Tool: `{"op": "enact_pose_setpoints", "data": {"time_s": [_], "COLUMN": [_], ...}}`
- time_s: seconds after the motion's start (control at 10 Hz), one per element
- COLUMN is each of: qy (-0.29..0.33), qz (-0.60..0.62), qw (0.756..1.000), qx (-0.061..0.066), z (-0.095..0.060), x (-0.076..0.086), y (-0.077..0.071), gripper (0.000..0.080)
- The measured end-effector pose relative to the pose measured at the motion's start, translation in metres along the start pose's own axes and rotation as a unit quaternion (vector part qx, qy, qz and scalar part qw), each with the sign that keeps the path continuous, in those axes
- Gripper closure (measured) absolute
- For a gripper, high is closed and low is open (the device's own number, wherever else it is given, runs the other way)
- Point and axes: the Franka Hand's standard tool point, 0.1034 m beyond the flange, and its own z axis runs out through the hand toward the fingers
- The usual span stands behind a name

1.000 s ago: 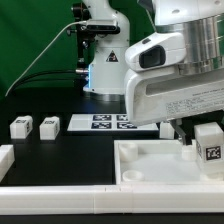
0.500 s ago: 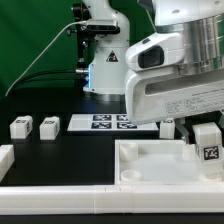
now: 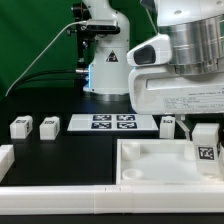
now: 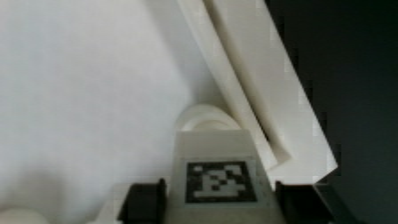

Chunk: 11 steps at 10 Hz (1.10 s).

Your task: Assemble one leg

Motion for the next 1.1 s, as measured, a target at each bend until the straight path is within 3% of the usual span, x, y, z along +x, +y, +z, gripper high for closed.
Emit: {"op": "enact_pose_setpoints", "data": {"time_s": [0.3,0.5,0.6,0.8,1.1], "qy": [-0.003,-0.010,-0.010,-0.014,-0.014], "qz": [0.193,0.320,0.332,0.429,0.419], "qw": [0.981,0.947,0.943,0.903,0.908], "qx": [0.009,0.011,0.011,0.012,0.010], "z": [0.002,0.003,0.003,0.004,0.006], "x": [-0.004,-0.007,-0.008,-0.010,-0.014], "y": [-0.005,-0.008,-0.009,-0.011,-0.014], "gripper": [0.0506,0.0506,0.0506,0.0506,0.0460]}}
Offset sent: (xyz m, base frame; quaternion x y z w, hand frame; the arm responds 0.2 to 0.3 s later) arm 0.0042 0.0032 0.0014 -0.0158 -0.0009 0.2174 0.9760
